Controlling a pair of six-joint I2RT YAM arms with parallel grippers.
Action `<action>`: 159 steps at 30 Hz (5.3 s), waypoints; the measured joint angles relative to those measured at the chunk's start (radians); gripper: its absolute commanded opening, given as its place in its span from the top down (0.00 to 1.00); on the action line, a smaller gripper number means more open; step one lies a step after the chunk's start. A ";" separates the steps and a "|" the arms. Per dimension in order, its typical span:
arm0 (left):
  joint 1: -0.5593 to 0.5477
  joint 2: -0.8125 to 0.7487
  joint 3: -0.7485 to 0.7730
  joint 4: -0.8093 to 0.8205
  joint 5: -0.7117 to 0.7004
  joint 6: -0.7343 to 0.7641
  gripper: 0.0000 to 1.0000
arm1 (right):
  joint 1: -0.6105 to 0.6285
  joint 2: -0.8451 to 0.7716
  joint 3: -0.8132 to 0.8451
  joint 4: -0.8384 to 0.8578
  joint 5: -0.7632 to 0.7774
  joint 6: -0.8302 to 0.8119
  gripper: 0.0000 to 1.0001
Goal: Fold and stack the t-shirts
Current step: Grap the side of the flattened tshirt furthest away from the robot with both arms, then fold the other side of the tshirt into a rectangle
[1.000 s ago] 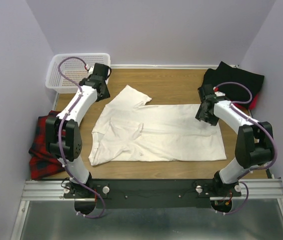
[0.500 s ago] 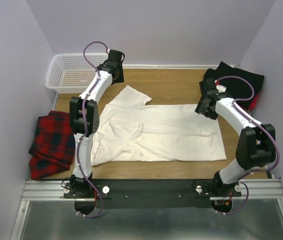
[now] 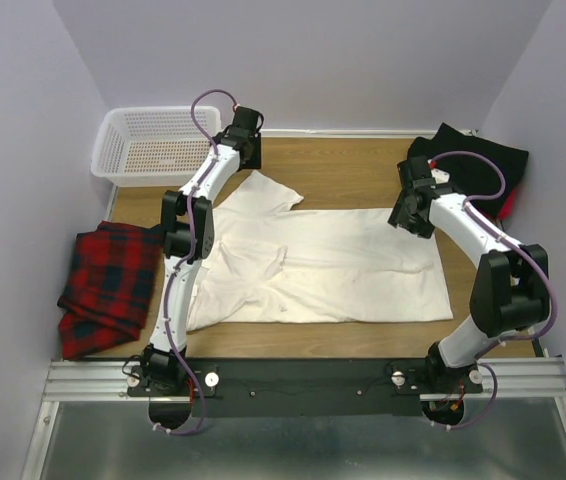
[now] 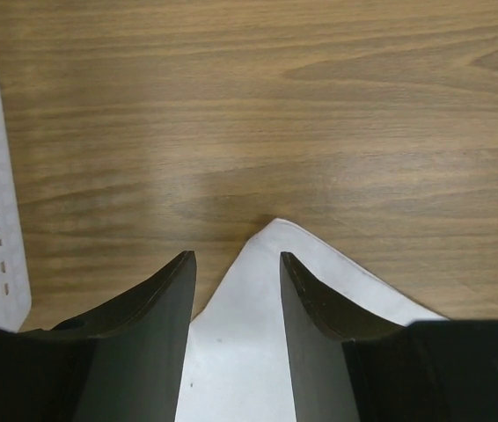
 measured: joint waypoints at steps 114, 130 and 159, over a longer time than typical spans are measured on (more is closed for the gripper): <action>0.078 -0.323 -0.074 -0.180 -0.006 -0.032 1.00 | -0.124 0.360 0.445 0.026 0.066 -0.071 0.99; 0.070 -0.745 -0.747 -0.132 -0.058 -0.080 1.00 | -0.124 0.127 0.097 0.015 -0.005 -0.035 0.99; 0.062 -0.958 -1.277 -0.108 -0.085 -0.289 0.60 | -0.124 -0.127 -0.179 -0.026 -0.064 0.035 0.50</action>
